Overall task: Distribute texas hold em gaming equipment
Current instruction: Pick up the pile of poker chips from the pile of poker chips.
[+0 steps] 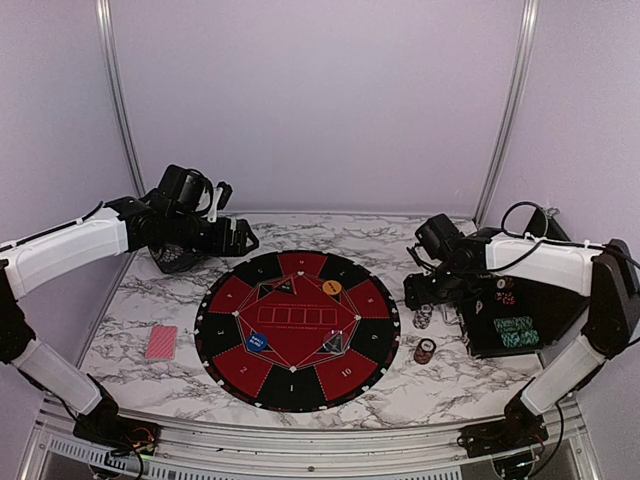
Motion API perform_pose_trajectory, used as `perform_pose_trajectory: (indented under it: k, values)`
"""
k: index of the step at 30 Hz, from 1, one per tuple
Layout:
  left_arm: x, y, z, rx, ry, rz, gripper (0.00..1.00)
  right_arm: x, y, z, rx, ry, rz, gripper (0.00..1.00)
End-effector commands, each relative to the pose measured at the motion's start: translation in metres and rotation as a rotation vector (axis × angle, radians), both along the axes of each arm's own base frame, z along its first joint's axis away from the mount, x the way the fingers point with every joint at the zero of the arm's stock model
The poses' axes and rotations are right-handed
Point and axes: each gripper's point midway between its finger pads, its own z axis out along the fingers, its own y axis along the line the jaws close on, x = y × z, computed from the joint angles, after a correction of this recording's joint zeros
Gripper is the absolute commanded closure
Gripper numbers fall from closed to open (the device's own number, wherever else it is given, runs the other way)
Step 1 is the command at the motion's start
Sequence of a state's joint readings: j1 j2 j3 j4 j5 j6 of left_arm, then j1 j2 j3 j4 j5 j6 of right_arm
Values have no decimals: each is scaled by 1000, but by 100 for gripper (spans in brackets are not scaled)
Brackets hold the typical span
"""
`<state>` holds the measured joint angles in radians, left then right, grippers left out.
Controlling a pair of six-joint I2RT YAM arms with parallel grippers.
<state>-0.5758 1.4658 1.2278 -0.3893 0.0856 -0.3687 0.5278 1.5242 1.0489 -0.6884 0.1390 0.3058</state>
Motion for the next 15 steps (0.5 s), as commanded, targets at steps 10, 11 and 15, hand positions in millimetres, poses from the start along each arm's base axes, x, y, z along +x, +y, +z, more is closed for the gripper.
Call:
perform_pose_trajectory:
  k: [10, 11, 15]
  values:
    - [3, 0, 2, 0, -30, 3, 1, 11, -7, -12, -1, 2, -21, 31]
    - [4, -1, 3, -3, -30, 3, 1, 10, -8, -15, -6, 8, -23, 31]
    - [3, -1, 1, -2, -24, 3, 1, 8, -14, -21, -19, 13, -36, 33]
